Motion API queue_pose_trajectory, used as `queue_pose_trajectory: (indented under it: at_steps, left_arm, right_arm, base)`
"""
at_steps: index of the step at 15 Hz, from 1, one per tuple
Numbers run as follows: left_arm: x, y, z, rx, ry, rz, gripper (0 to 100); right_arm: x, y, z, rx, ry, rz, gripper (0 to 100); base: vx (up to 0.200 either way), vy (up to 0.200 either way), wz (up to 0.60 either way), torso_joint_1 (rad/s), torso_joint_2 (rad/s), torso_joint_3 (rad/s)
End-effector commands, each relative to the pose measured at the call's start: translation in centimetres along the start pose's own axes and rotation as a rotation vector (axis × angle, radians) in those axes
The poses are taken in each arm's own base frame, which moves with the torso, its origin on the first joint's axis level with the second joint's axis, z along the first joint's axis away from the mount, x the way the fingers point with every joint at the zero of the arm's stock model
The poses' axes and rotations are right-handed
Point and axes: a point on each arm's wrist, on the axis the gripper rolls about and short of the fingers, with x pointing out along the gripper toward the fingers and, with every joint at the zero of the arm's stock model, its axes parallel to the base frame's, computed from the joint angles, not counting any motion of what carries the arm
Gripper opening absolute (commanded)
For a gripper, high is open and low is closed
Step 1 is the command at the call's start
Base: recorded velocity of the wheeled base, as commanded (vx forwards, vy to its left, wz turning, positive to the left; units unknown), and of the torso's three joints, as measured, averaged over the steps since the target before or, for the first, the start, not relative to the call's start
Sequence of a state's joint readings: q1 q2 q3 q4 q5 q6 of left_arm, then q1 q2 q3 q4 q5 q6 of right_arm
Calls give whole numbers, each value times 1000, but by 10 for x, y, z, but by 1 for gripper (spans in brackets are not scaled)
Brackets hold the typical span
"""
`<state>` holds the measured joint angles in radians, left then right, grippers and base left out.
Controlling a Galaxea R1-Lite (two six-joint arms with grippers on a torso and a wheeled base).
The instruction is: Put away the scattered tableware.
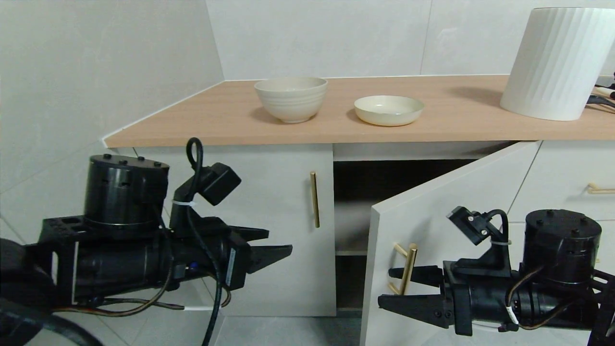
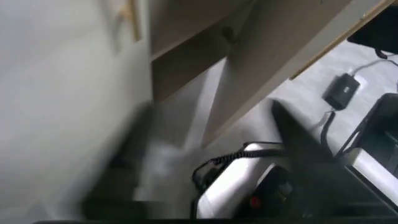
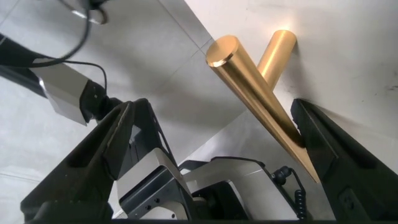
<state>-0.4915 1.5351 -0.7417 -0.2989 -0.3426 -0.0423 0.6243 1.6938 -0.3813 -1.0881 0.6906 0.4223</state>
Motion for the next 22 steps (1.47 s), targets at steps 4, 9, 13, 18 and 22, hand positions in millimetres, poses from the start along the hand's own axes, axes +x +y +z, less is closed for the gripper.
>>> queue_pose_trajectory:
  at_steps: [4,9,13,18,22]
  left_arm:
    - [53,-2,-3,-47,8,-117,0]
    - [93,-9,10,-29,-46,-180,0]
    - [121,-23,10,-58,-37,-229,0]
    - [151,-40,5,-112,-114,-266,0]
    - [152,-45,5,-107,-132,-243,0]
  right_arm:
    - [-4,6,2,-18,-16,8,100]
    - [-6,8,3,-22,-21,11,100]
    - [-6,7,1,-18,-16,8,100]
    - [-5,5,0,-12,-9,4,100]
    - [-7,6,-1,-25,-12,0,100]
  base:
    - [0,0,0,0,0,0]
    - [0,0,0,0,0,0]
    - [0,0,0,0,0,0]
    - [0,0,0,0,0,0]
    - [0,0,0,0,0,0]
